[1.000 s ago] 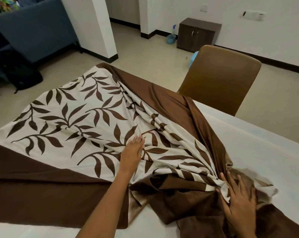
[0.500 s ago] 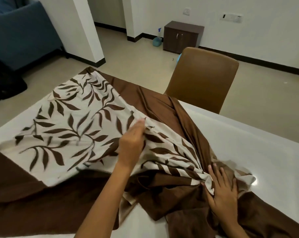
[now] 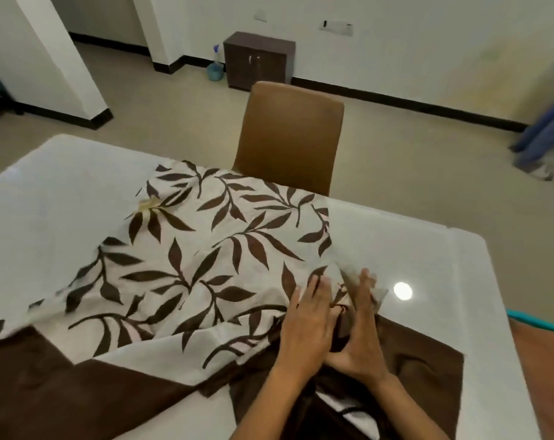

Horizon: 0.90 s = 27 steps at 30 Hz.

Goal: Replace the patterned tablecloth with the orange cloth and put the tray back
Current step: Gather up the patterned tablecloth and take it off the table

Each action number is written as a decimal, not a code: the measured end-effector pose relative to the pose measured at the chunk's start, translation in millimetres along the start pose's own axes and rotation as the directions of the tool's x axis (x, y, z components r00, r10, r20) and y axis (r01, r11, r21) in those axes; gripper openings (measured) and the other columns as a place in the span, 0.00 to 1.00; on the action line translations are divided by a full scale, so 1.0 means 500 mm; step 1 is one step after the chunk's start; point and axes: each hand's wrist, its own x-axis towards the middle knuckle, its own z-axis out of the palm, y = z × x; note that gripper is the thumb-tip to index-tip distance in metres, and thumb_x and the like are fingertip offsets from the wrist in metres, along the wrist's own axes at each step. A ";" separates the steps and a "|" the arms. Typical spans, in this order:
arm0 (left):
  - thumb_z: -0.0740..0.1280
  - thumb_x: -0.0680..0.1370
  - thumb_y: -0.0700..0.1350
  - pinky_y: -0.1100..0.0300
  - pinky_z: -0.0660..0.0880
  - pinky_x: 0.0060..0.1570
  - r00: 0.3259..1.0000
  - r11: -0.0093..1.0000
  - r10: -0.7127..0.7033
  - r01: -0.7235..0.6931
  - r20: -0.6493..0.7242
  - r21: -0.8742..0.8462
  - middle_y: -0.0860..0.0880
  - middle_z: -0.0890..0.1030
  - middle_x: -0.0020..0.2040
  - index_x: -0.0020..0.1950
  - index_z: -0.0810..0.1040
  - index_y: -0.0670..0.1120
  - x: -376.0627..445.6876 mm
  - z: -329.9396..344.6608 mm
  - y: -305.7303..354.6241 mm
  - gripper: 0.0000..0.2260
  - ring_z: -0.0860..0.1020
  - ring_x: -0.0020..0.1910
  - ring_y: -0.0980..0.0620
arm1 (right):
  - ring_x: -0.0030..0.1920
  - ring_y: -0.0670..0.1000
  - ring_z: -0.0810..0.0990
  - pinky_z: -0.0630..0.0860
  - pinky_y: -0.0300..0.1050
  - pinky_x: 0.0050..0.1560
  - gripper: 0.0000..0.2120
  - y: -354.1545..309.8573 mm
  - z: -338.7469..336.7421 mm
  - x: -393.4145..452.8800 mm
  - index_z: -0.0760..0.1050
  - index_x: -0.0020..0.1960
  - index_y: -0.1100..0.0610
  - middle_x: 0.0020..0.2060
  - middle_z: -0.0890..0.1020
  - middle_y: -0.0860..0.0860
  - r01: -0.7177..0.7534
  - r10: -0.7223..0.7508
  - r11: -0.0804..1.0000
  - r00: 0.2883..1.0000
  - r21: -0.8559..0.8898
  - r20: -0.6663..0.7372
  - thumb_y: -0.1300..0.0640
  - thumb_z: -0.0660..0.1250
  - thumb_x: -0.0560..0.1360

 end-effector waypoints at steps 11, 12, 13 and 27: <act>0.41 0.76 0.70 0.58 0.43 0.74 0.979 0.846 -0.195 0.200 0.062 -0.494 0.56 0.44 0.78 0.78 0.40 0.47 -0.067 -0.040 0.001 0.38 0.43 0.76 0.57 | 0.76 0.49 0.41 0.37 0.57 0.74 0.26 0.007 0.054 0.073 0.50 0.76 0.43 0.76 0.48 0.42 0.084 0.025 0.913 0.965 -0.399 0.261 0.38 0.40 0.79; 0.42 0.77 0.68 0.57 0.44 0.75 0.974 0.864 -0.227 0.212 0.022 -0.457 0.56 0.44 0.78 0.78 0.42 0.48 -0.066 -0.049 -0.005 0.36 0.44 0.76 0.57 | 0.76 0.48 0.41 0.38 0.60 0.74 0.26 0.023 0.076 0.061 0.49 0.76 0.42 0.76 0.48 0.42 0.103 0.049 0.886 0.948 -0.453 0.314 0.38 0.39 0.79; 0.43 0.79 0.65 0.57 0.44 0.75 0.969 0.903 -0.244 0.211 -0.043 -0.376 0.55 0.45 0.78 0.78 0.43 0.48 -0.061 -0.059 -0.020 0.33 0.45 0.77 0.56 | 0.76 0.48 0.42 0.40 0.61 0.74 0.26 0.039 0.092 0.048 0.50 0.76 0.42 0.76 0.50 0.42 0.113 0.068 0.868 0.937 -0.483 0.343 0.37 0.38 0.79; 0.47 0.68 0.76 0.47 0.40 0.73 0.865 0.869 -0.461 0.395 0.198 0.297 0.47 0.40 0.78 0.77 0.39 0.47 0.224 -0.055 -0.356 0.48 0.40 0.77 0.49 | 0.76 0.46 0.53 0.45 0.52 0.74 0.24 0.065 0.107 0.023 0.56 0.75 0.42 0.75 0.57 0.39 0.146 0.038 0.871 0.932 -0.469 0.361 0.38 0.47 0.80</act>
